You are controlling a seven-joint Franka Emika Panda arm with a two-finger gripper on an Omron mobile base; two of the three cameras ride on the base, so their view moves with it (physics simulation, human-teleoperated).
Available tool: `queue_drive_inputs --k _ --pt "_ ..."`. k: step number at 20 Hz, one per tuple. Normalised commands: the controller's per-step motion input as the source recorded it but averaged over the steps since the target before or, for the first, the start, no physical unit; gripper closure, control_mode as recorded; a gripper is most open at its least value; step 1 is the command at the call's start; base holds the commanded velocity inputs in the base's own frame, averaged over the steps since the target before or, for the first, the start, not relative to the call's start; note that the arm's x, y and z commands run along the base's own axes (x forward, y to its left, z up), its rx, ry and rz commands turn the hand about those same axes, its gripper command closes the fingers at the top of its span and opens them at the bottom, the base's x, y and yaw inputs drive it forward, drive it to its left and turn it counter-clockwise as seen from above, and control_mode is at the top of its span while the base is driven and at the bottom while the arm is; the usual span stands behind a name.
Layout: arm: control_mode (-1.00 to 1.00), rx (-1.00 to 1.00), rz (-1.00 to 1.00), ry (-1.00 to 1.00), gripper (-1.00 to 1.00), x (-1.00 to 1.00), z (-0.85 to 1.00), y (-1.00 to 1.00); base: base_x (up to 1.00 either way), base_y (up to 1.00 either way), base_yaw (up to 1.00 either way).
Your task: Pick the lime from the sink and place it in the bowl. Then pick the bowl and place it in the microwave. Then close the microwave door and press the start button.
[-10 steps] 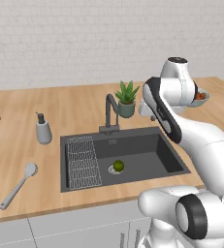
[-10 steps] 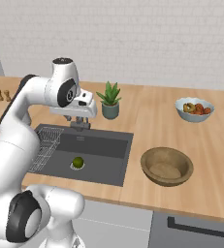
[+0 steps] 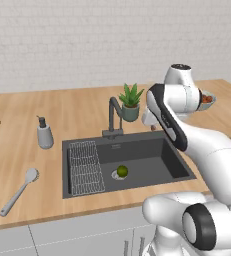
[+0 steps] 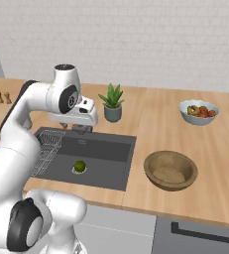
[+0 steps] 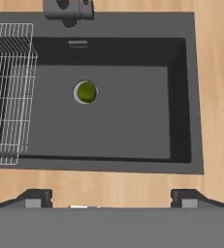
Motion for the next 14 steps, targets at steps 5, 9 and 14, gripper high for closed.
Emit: queue_drive_inputs --k 5,9,14 --pt "-1.00 0.33 0.37 0.00 -1.00 0.02 -1.00 0.01 0.00 0.00 0.00" --pt "-1.00 0.22 0.59 0.00 -1.00 0.55 -0.91 0.10 0.00 0.00 0.00" --pt "-1.00 0.07 0.52 -0.05 -1.00 0.74 -0.72 0.17 0.00 0.00 0.00"
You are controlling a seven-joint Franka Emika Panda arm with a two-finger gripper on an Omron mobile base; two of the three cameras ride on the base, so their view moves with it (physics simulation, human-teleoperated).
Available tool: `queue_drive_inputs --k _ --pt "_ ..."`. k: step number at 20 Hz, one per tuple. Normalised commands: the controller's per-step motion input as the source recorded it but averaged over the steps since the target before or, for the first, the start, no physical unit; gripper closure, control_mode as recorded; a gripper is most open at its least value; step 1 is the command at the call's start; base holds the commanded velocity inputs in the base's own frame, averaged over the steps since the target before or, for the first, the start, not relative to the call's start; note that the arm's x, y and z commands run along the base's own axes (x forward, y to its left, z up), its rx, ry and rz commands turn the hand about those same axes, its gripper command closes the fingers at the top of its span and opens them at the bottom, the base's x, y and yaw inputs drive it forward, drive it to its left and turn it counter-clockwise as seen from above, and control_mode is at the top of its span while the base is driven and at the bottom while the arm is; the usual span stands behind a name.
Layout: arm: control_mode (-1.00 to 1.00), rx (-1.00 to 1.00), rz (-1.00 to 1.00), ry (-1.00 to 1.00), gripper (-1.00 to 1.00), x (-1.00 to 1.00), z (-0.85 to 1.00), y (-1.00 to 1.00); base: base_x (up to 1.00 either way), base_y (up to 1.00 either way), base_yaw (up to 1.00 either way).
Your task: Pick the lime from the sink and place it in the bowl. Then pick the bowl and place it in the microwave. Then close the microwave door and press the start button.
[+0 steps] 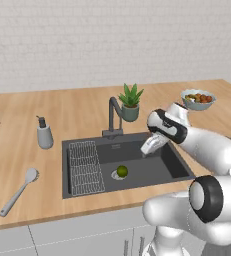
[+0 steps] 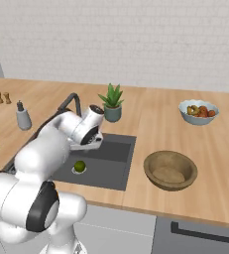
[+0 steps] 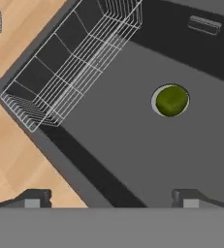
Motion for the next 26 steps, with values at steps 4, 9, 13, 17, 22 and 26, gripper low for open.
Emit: queue_drive_inputs --k 4,9,13,17,22,26 --pt "-1.00 0.00 0.47 -0.15 -1.00 0.51 -0.83 0.07 0.00 0.00 0.00" --pt "-1.00 0.03 0.28 -0.16 -1.00 0.18 -0.59 0.03 0.00 0.00 0.00" --pt "-1.00 0.09 0.22 -0.16 -1.00 0.33 -0.52 0.15 0.00 0.00 0.00" --pt "-1.00 0.16 0.25 -0.19 -1.00 0.14 -0.59 0.12 0.00 0.00 0.00" --pt "-1.00 0.22 0.23 -0.03 -1.00 0.17 -0.41 0.15 0.00 0.00 0.00" --pt "-1.00 0.19 0.18 0.00 -1.00 0.29 -0.14 0.21 0.00 0.00 0.00"
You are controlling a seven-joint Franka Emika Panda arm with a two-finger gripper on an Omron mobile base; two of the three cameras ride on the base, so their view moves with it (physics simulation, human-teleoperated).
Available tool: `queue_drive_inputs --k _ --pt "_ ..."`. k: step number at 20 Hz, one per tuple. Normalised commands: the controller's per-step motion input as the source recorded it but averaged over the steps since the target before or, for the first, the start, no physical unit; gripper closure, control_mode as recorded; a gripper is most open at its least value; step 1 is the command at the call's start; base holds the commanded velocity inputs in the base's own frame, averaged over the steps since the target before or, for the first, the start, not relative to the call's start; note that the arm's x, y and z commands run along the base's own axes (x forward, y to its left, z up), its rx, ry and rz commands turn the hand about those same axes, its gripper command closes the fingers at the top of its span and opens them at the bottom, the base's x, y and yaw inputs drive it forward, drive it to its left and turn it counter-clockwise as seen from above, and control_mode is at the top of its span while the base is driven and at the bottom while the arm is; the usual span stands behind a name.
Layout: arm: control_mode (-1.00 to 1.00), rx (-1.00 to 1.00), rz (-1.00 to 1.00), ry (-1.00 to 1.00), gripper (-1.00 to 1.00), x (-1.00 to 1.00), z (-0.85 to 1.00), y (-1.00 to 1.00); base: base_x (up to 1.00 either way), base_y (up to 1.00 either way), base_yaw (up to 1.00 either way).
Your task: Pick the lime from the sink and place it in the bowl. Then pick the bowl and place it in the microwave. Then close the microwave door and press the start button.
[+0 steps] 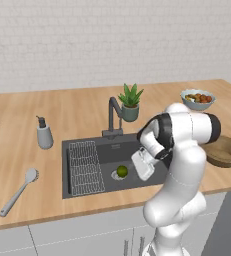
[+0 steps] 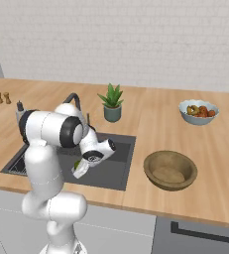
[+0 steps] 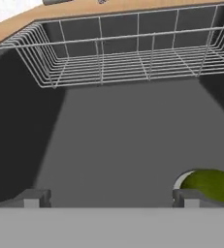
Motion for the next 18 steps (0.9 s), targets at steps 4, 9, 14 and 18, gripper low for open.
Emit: queue_drive_inputs --k 4,9,14,18 --pt "-1.00 0.14 0.16 0.00 -1.00 0.41 0.00 0.10 0.00 0.00 0.00" --pt "-1.00 0.02 0.03 0.00 -1.00 0.35 -0.05 0.07 0.00 0.00 0.00" --pt "-1.00 0.00 0.00 -0.07 -1.00 0.27 -0.28 0.20 0.00 0.00 0.00" --pt "-1.00 -0.01 0.00 -0.08 -1.00 0.13 -0.45 0.31 0.00 0.00 0.00"
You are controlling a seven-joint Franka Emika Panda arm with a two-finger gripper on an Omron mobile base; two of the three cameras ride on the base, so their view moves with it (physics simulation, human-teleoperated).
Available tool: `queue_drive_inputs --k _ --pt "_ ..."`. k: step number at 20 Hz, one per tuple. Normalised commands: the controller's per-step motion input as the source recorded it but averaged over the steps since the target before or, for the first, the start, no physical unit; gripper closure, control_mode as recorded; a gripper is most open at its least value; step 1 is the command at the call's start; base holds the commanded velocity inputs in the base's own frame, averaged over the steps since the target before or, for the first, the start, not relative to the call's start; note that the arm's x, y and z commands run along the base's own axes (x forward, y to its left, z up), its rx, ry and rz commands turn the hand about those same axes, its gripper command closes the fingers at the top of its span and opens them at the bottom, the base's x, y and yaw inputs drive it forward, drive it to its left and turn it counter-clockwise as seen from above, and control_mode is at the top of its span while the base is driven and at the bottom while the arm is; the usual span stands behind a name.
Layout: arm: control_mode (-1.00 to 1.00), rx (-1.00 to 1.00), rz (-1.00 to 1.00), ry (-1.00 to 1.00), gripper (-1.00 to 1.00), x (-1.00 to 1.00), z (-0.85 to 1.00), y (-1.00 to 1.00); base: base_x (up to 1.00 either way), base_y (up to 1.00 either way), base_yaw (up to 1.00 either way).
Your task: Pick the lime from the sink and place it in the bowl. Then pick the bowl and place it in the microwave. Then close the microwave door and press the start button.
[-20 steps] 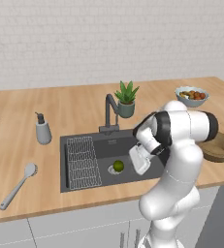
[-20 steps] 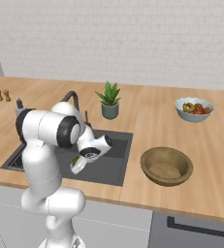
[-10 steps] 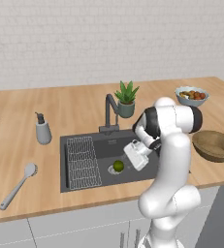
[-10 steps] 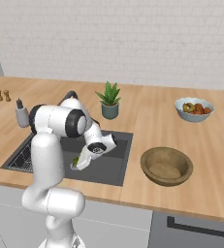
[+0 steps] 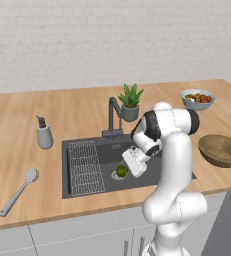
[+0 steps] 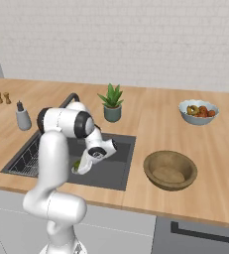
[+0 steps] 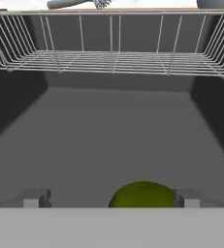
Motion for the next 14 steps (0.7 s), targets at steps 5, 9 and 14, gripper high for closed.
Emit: queue_drive_inputs --k 5,9,14 --pt "-1.00 -0.01 0.00 -0.09 -1.00 0.15 -0.42 0.23 0.00 0.00 0.00" --pt "-1.00 0.00 0.00 -0.14 -1.00 0.20 -0.12 0.01 0.00 0.00 0.00" --pt "-1.00 -0.07 0.00 -0.20 -1.00 0.05 -0.51 -0.02 0.00 0.00 0.00"
